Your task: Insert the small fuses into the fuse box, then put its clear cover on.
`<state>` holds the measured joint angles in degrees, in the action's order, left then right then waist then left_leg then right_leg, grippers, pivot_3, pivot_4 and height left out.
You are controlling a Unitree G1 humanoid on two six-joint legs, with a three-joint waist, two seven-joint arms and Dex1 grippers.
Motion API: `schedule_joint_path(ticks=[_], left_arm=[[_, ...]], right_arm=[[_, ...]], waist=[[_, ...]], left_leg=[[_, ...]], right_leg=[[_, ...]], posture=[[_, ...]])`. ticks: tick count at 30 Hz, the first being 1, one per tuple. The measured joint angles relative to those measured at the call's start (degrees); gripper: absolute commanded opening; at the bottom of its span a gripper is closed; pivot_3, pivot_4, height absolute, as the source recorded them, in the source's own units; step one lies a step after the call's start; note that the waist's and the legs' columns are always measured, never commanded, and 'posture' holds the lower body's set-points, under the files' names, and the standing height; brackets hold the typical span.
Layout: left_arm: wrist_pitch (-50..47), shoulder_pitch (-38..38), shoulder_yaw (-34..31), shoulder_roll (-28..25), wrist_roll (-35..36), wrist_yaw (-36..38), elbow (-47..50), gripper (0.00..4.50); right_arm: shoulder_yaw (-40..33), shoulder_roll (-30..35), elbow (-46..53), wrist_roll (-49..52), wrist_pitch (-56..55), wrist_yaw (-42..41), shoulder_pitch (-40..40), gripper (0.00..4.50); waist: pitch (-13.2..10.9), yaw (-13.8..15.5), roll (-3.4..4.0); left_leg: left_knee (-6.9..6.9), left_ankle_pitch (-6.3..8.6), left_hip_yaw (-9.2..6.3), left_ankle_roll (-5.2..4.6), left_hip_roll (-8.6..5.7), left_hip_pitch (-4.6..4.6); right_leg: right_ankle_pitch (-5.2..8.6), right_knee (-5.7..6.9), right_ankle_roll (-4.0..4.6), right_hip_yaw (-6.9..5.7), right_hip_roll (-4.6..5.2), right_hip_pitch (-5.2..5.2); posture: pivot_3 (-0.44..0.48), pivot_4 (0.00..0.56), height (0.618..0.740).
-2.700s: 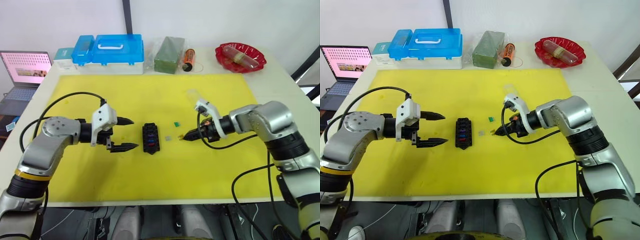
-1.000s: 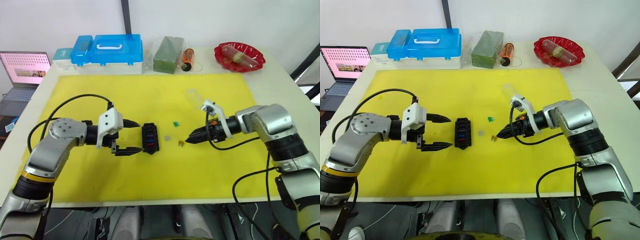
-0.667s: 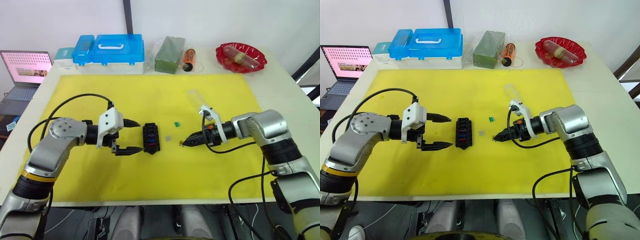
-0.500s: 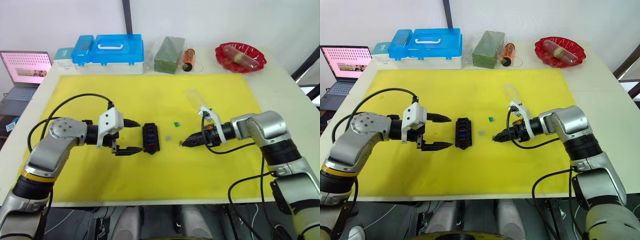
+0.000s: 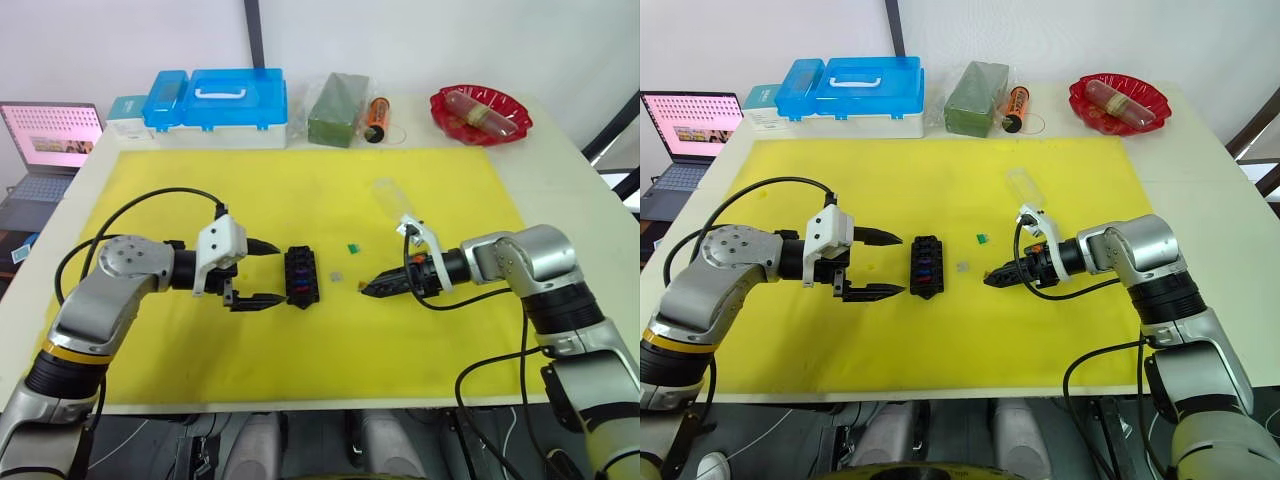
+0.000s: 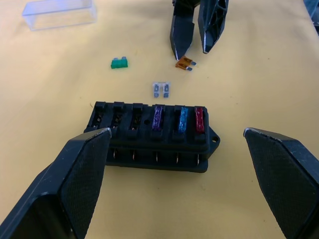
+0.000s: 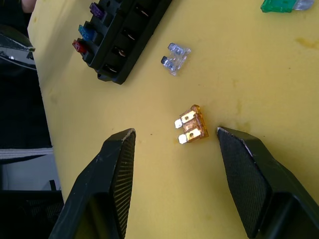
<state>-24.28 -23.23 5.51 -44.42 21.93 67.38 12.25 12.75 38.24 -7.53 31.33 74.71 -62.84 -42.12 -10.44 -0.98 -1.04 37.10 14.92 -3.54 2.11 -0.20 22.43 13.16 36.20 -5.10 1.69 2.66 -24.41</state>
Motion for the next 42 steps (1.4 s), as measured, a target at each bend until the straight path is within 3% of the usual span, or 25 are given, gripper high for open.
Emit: schedule_joint_path(ticks=[4,7,10,21,24,26,36,42], left_arm=[[0.06,-0.01,0.0,0.03,-0.02,-0.01,-0.1,4.5],[0.13,-0.02,0.0,0.04,-0.02,-0.04,-0.12,4.5],[0.28,-0.02,0.0,0.04,-0.03,-0.09,-0.12,4.5],[1.0,-0.01,0.0,0.06,-0.04,-0.52,-0.12,4.5],[1.03,-0.01,0.0,0.08,-0.04,-0.6,-0.16,4.5],[1.05,-0.01,0.0,0.1,-0.05,-0.71,-0.17,4.5],[1.14,0.0,-0.02,-0.02,-0.07,-1.04,-1.16,4.5],[1.29,0.07,-0.31,-0.71,-0.09,-1.0,-2.08,4.5]], right_arm=[[-0.04,-0.79,-0.75,0.16,-0.08,0.64,-0.04,2.77],[-0.04,-1.06,-1.46,0.25,-0.1,0.97,-0.22,2.16],[-0.01,-1.25,-1.98,0.25,-0.11,1.32,-0.26,1.21],[0.64,-1.66,-4.62,0.25,-0.97,1.12,-1.2,1.21],[0.74,-1.67,-5.28,0.17,-1.42,1.02,-1.4,0.68],[0.93,-1.66,-5.51,-0.02,-1.57,0.97,-1.59,0.02],[1.41,-1.52,-5.01,-0.16,-1.98,0.6,-2.33,0.02],[1.71,-1.02,0.83,-0.29,-2.6,0.92,-6.96,0.02]], waist=[[0.0,-0.1,0.0],[0.0,-0.15,-0.01],[0.0,-0.14,0.0],[0.0,-0.06,0.0],[0.0,-0.06,0.0],[0.0,-0.08,0.0],[0.0,-0.12,0.0],[0.0,-0.12,0.01]], left_leg=[[0.0,0.0,0.0,0.0,0.0,-0.01],[0.0,0.0,0.0,0.0,0.01,-0.01],[-0.01,0.0,0.0,0.0,0.01,-0.01],[0.0,0.0,0.0,0.0,0.01,-0.01],[0.0,0.0,0.0,0.0,0.01,-0.01],[0.0,0.0,0.0,0.0,0.01,-0.01],[0.0,0.0,0.0,0.0,0.01,-0.01],[0.0,0.0,-0.01,0.0,0.01,-0.01]], right_leg=[[0.0,0.0,0.0,0.0,-0.01,0.0],[0.0,0.0,0.0,0.0,-0.02,0.0],[0.0,0.0,0.0,0.0,-0.01,0.0],[0.0,0.0,0.0,0.0,-0.01,0.0],[0.0,0.01,0.0,0.0,-0.01,0.0],[0.0,0.0,0.0,0.0,-0.01,0.0],[0.0,0.01,0.0,0.0,-0.01,0.0],[0.0,0.01,0.0,0.0,-0.01,0.0]], posture=[[0.0,0.15,0.74],[0.0,0.15,0.74],[0.0,0.15,0.74],[0.0,0.15,0.74],[0.0,0.15,0.74],[0.0,0.15,0.74],[0.0,0.15,0.74],[0.0,0.15,0.74]])
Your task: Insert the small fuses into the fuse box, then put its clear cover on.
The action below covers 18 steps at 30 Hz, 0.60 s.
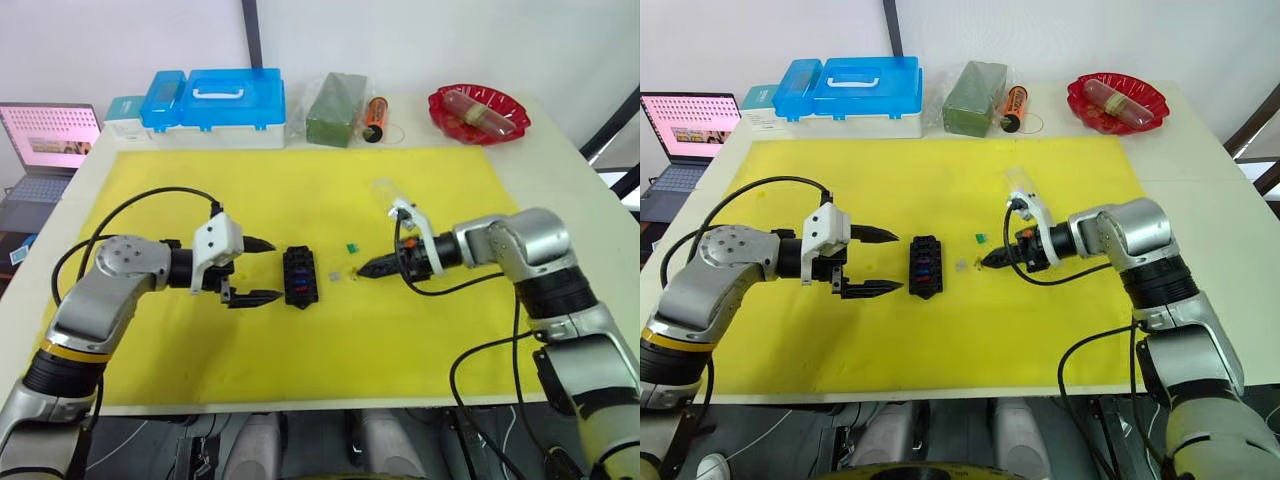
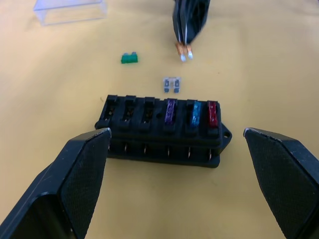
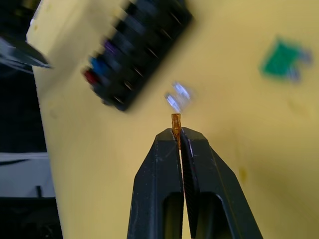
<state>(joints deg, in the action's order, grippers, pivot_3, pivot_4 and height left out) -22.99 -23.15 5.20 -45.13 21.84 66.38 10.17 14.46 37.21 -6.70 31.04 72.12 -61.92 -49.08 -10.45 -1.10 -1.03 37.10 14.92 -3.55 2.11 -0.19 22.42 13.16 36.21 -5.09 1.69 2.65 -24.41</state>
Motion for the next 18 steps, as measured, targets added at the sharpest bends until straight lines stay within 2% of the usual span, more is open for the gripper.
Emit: schedule_joint_path(ticks=[7,11,18], left_arm=[[2.43,-0.27,0.02,-1.03,-1.84,1.1,-5.21,4.5],[3.38,-0.8,0.06,-0.93,-2.62,1.37,-7.33,4.5],[3.65,-1.31,0.07,-0.54,-2.66,1.18,-7.63,4.5]], right_arm=[[11.44,-2.83,7.68,-6.39,-10.55,-2.72,-14.75,0.02],[17.06,-6.96,5.01,-9.84,-14.26,-4.25,-17.09,0.02],[22.45,-8.62,0.44,-15.7,-20.5,-7.13,-18.74,0.02]], waist=[[-0.03,-0.24,0.07],[-0.03,0.19,0.05],[-0.03,-0.02,0.06]], left_leg=[[-0.04,0.0,0.0,0.0,0.01,0.0],[0.02,0.0,0.0,0.0,-0.03,0.05],[0.01,0.0,0.0,0.0,-0.02,0.04]], right_leg=[[0.0,0.0,0.0,-0.01,-0.01,-0.05],[-0.01,0.0,-0.01,-0.01,0.05,-0.04],[-0.01,0.02,0.0,-0.02,0.03,-0.05]], posture=[[0.0,0.15,0.74],[0.0,0.15,0.74],[0.0,0.15,0.74]])
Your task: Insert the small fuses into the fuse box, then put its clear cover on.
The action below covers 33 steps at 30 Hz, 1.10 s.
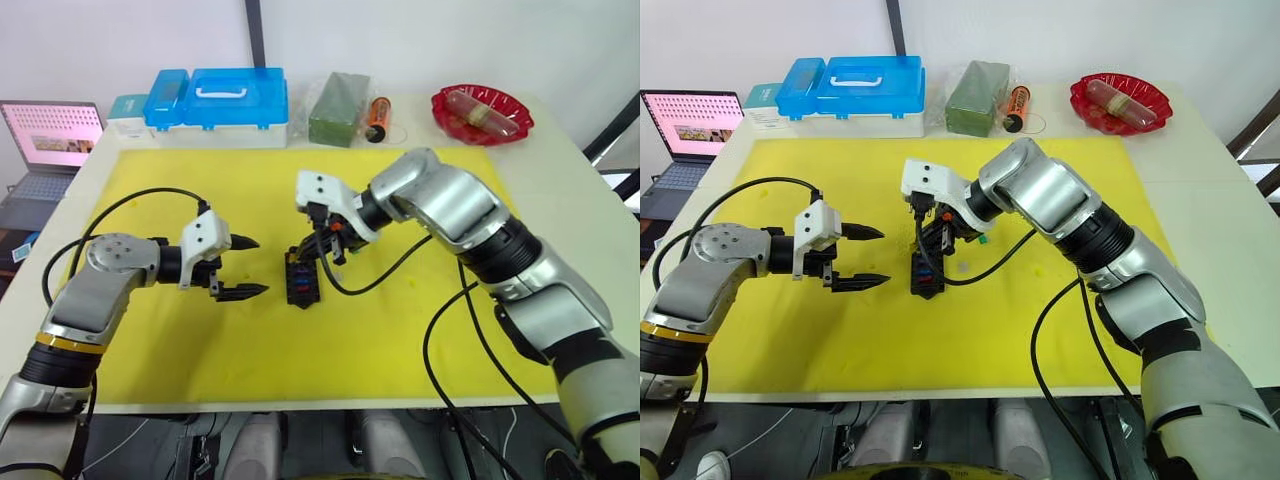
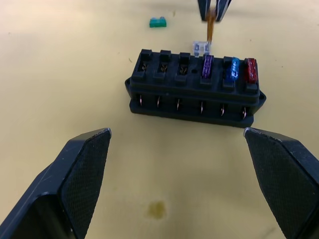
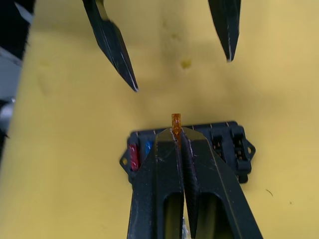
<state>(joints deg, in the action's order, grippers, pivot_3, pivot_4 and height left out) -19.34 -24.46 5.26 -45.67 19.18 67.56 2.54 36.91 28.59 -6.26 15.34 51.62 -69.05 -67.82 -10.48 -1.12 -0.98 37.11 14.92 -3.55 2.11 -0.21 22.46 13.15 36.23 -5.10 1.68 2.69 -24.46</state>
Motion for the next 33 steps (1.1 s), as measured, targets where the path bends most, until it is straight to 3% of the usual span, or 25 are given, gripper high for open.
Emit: schedule_joint_path(ticks=[14,33], left_arm=[[-0.47,1.75,-0.01,0.86,0.09,-1.53,2.68,4.5],[-0.56,1.79,-0.01,1.04,0.18,-1.76,2.88,4.5]], right_arm=[[2.29,-3.27,-8.61,-8.86,-8.16,-2.52,-0.05,0.02],[2.25,-3.91,-8.74,-12.33,-8.69,-5.76,-0.05,0.02]], waist=[[0.0,-0.03,0.0],[0.0,-0.04,0.0]], left_leg=[[-0.01,0.0,0.0,0.0,0.0,0.0],[-0.01,0.0,0.0,0.0,0.0,0.0]], right_leg=[[-0.01,0.02,0.01,0.0,0.0,-0.02],[-0.01,0.02,0.01,0.0,-0.01,-0.02]], posture=[[0.0,0.15,0.74],[0.0,0.15,0.74]])
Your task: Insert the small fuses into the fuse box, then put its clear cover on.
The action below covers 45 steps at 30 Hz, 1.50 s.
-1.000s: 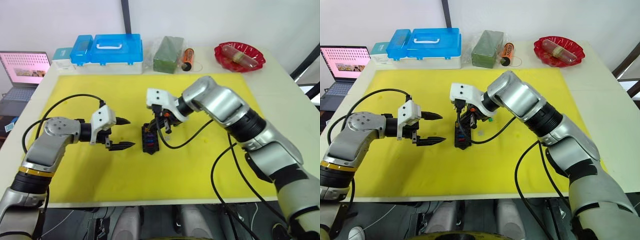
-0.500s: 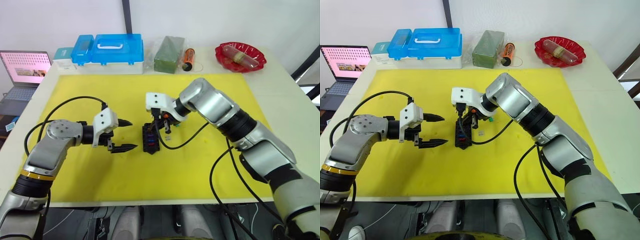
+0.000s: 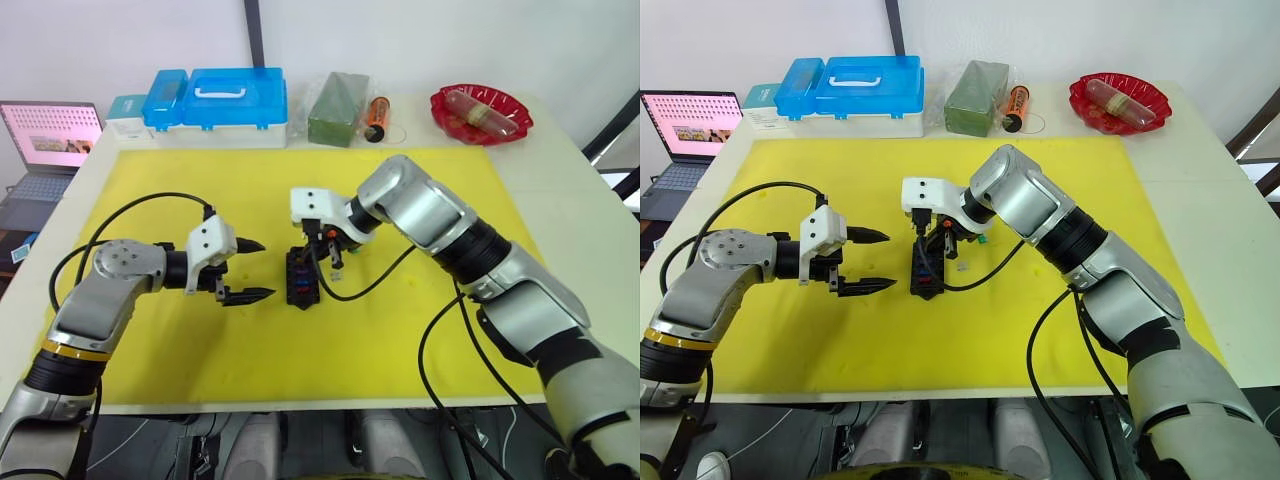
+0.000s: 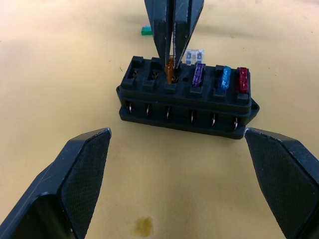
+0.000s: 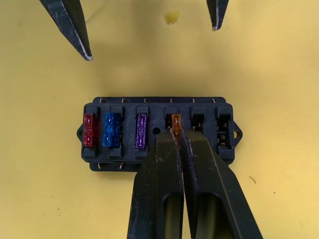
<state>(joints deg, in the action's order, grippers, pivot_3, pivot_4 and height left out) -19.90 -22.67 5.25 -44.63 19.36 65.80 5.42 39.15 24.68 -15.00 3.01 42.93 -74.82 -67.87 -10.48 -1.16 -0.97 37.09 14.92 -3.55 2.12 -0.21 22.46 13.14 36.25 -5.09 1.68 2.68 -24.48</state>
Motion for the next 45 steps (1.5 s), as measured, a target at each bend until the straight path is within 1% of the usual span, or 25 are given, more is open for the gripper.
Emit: schedule_joint_path(ticks=[7,26,45], left_arm=[[-0.01,0.01,0.01,0.37,0.0,-0.35,0.0,4.5],[-0.36,0.56,0.0,0.41,0.04,-1.22,0.53,4.5],[-0.85,0.54,0.0,0.93,0.02,-1.22,1.24,4.5]], right_arm=[[0.0,-0.08,-0.04,-1.06,-0.06,-1.25,-0.12,0.02],[-0.03,-2.82,-1.54,-6.79,-3.33,-2.02,1.16,0.02],[-4.03,-3.44,0.23,-6.73,2.0,-0.6,3.62,0.02]], waist=[[0.0,0.0,0.0],[0.11,-0.15,-0.01],[0.27,-0.07,0.01]], left_leg=[[0.0,0.0,0.0,0.0,0.0,0.0],[-0.01,0.0,0.0,0.0,0.0,-0.15],[-0.01,0.0,-0.01,0.0,0.0,-0.18]], right_leg=[[0.0,0.0,0.0,0.0,0.0,0.0],[0.0,0.06,0.01,0.0,-0.01,0.1],[0.01,0.07,0.02,0.0,-0.02,0.13]], posture=[[0.0,0.15,0.74],[0.0,0.15,0.74],[0.0,0.15,0.74]])
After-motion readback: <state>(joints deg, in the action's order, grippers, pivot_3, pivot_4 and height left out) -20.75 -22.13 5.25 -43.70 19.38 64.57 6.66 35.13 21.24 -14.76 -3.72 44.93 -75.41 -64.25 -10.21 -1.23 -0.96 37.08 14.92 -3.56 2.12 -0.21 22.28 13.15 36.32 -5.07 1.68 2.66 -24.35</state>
